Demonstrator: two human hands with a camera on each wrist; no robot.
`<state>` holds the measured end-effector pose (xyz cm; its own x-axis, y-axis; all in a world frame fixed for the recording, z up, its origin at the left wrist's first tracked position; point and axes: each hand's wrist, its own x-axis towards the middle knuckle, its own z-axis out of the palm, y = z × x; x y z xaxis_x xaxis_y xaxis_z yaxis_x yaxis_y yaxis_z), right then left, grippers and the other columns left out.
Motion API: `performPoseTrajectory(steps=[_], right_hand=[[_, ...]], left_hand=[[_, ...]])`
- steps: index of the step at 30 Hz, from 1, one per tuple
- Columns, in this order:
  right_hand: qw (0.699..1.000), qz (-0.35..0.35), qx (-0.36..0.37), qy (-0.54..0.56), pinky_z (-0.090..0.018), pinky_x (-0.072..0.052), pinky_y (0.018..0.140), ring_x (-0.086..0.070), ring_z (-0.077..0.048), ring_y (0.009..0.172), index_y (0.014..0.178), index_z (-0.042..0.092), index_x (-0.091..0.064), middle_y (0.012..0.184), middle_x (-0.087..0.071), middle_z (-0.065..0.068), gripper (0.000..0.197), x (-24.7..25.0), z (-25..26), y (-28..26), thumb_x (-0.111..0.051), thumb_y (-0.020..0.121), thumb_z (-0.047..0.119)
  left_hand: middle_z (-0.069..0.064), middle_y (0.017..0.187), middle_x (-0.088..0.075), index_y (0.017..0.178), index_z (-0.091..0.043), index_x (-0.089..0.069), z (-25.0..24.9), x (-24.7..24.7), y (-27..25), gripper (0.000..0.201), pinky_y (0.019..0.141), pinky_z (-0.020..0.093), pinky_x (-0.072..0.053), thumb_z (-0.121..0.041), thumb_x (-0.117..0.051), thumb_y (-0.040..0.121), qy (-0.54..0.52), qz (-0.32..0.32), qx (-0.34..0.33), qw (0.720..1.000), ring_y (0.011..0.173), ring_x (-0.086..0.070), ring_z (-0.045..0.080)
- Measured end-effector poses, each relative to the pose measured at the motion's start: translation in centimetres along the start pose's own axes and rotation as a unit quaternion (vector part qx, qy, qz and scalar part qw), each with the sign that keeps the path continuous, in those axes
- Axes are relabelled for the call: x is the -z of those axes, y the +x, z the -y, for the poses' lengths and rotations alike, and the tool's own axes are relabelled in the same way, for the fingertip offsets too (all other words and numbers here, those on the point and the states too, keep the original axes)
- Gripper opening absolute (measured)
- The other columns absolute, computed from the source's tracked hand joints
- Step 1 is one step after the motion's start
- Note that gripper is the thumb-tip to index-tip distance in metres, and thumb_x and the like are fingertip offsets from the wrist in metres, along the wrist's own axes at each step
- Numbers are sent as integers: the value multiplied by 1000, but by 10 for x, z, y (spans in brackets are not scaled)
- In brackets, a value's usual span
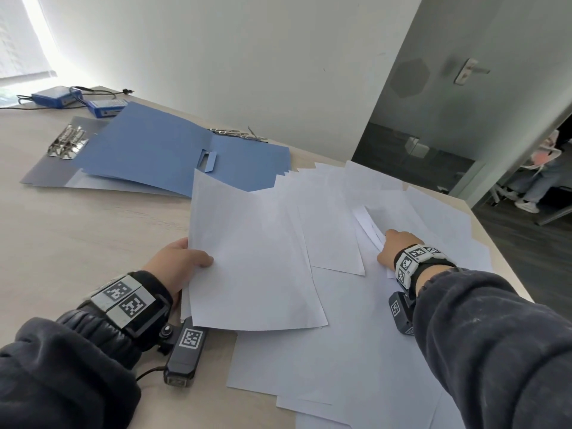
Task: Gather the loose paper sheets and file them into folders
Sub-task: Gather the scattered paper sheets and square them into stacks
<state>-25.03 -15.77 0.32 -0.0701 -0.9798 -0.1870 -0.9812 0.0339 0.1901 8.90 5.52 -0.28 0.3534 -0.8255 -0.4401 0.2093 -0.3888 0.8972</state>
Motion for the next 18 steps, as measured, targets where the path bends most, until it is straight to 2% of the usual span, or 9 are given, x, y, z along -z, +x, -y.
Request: performPoseTrajectory(steps=[3, 7, 10, 13, 18], right_hand=[[1000, -4, -18, 2, -29, -44, 69, -59, -26, 81, 95, 13, -56, 75, -52, -2, 12, 4, -2, -2, -58, 92, 24], [998, -17, -44, 46, -30, -45, 68, -58, -25, 73, 80, 12, -54, 74, -55, -4, 20, 9, -7, -8, -60, 92, 27], [994, -34, -36, 102, -31, -47, 67, -57, -24, 67, 83, 11, -57, 77, -59, -6, 23, 17, -3, -16, -60, 90, 33], [991, -46, 11, 123, -32, -48, 71, -61, -30, 76, 96, 11, -61, 84, -62, -7, 26, 33, 20, -24, -59, 89, 36], [988, -21, 89, 126, -34, -54, 78, -64, -31, 85, 103, 13, -63, 93, -65, -7, 27, 50, 75, -34, -61, 87, 35]], left_hand=[[23, 103, -68, 98, -9, -62, 0, 0, 1, 24, 92, 58, -51, 11, -52, 89, 5, -2, -1, 1000, 93, -65, 44], [22, 100, -68, 99, -9, -63, 1, 0, 1, 24, 91, 58, -52, 10, -53, 89, 0, -1, -1, 1000, 90, -65, 43], [20, 96, -68, 101, -8, -62, 2, 1, 2, 24, 88, 53, -53, 11, -52, 89, -3, 1, -4, 1000, 84, -65, 40], [20, 98, -69, 100, -9, -63, 2, 1, 3, 24, 90, 55, -53, 10, -52, 89, -9, 3, -3, 1000, 87, -66, 41], [20, 94, -70, 99, -6, -64, 3, 2, 4, 25, 92, 57, -52, 12, -51, 88, -21, 6, -8, 1000, 84, -66, 40]])
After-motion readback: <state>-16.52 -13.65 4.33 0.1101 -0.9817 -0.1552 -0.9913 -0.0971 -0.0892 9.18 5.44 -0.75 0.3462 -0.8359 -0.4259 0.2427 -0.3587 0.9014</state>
